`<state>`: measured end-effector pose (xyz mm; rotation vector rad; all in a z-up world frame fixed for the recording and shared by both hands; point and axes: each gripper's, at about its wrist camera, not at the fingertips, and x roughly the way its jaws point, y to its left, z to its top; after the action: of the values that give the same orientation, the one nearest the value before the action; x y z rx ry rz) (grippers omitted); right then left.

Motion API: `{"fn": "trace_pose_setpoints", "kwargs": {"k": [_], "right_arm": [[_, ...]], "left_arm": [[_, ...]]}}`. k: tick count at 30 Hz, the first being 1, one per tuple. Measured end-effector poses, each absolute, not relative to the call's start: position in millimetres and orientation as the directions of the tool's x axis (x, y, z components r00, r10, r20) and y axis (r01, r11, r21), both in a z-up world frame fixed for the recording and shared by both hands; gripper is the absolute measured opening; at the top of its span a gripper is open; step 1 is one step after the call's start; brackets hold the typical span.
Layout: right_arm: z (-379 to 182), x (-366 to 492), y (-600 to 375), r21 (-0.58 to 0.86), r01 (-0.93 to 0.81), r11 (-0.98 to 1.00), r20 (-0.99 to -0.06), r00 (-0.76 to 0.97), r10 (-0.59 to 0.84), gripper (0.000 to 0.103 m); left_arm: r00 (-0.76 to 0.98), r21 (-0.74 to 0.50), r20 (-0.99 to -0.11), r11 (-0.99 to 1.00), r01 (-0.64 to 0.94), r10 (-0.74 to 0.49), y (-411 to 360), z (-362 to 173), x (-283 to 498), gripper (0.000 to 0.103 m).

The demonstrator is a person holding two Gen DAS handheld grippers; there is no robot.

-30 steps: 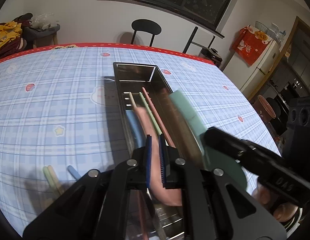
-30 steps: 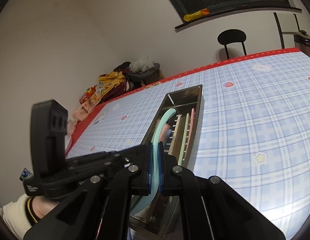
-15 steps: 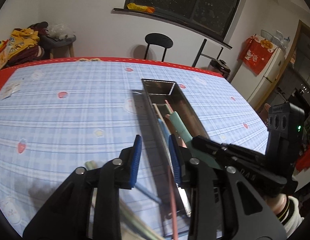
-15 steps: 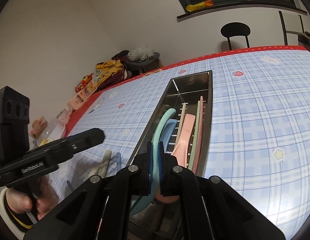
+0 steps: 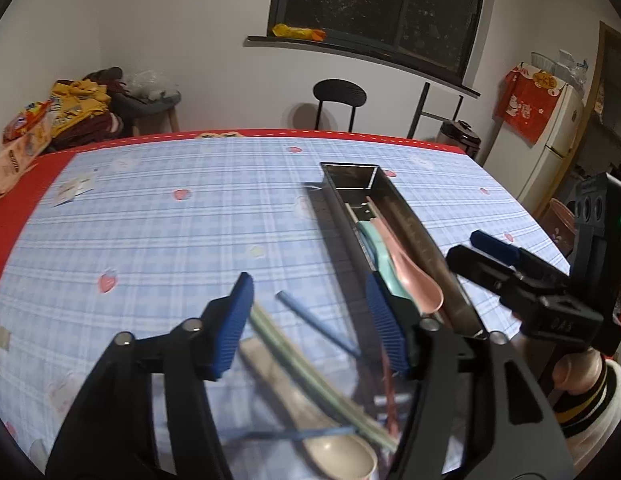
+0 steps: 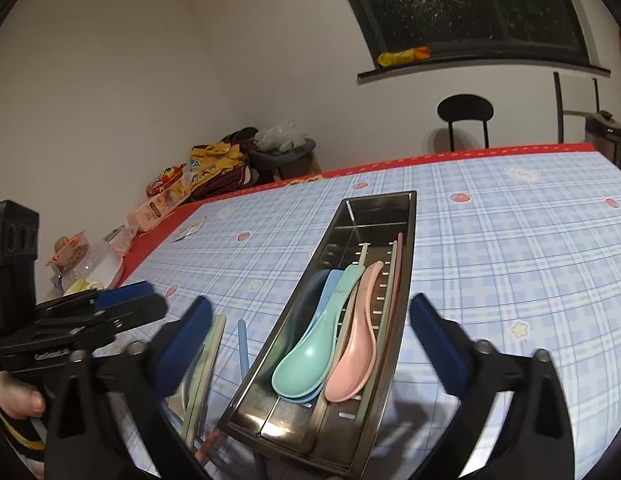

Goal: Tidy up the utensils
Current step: 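Move both tools back over the remaining beige spoon and chopsticks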

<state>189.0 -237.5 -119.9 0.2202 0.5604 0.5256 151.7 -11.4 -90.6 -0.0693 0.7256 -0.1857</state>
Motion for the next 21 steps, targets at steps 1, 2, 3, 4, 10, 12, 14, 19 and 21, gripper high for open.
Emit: {"fn": "trace_pose_setpoints", "kwargs": {"k": [1, 2, 3, 4, 10, 12, 14, 19, 21], "right_arm": [[-119, 186, -237, 0.328, -0.417, 0.848, -0.445, 0.724, 0.528, 0.097], [-119, 185, -235, 0.317, -0.418, 0.851, -0.445, 0.727, 0.523, 0.097], [-119, 182, -233, 0.302, -0.420, 0.856, -0.444, 0.732, 0.516, 0.097], [-119, 180, -230, 0.285, -0.425, 0.859, -0.439, 0.739, 0.511, 0.097], [-116, 166, -220, 0.237, -0.462, 0.855, -0.403, 0.754, 0.519, 0.097], [-115, 162, -218, 0.243, -0.462, 0.853, -0.406, 0.750, 0.522, 0.097], [-114, 159, -215, 0.241, -0.463, 0.853, -0.431, 0.736, 0.521, 0.097], [-112, 142, -207, 0.243, -0.497, 0.833, -0.463, 0.695, 0.550, 0.097], [-114, 138, -203, 0.243, -0.504, 0.829, -0.484, 0.678, 0.554, 0.088]], "left_arm": [[0.734, -0.123, -0.654, 0.983, 0.138, -0.185, -7, -90, 146, 0.062], [0.735, -0.119, -0.655, 0.984, 0.130, -0.176, -3, -90, 140, 0.068], [0.736, -0.116, -0.655, 0.986, 0.123, -0.169, 0, -90, 135, 0.072], [0.740, -0.110, -0.654, 0.987, 0.114, -0.158, 5, -89, 128, 0.078], [0.748, -0.072, -0.654, 0.994, 0.088, -0.114, 28, -88, 89, 0.084], [0.746, -0.077, -0.656, 0.994, 0.080, -0.111, 36, -88, 78, 0.085], [0.736, -0.098, -0.666, 0.992, 0.075, -0.121, 46, -91, 68, 0.085], [0.685, -0.164, -0.710, 0.984, 0.069, -0.166, 57, -108, 57, 0.073], [0.648, -0.230, -0.732, 0.972, 0.054, -0.209, 59, -118, 62, 0.059]]}}
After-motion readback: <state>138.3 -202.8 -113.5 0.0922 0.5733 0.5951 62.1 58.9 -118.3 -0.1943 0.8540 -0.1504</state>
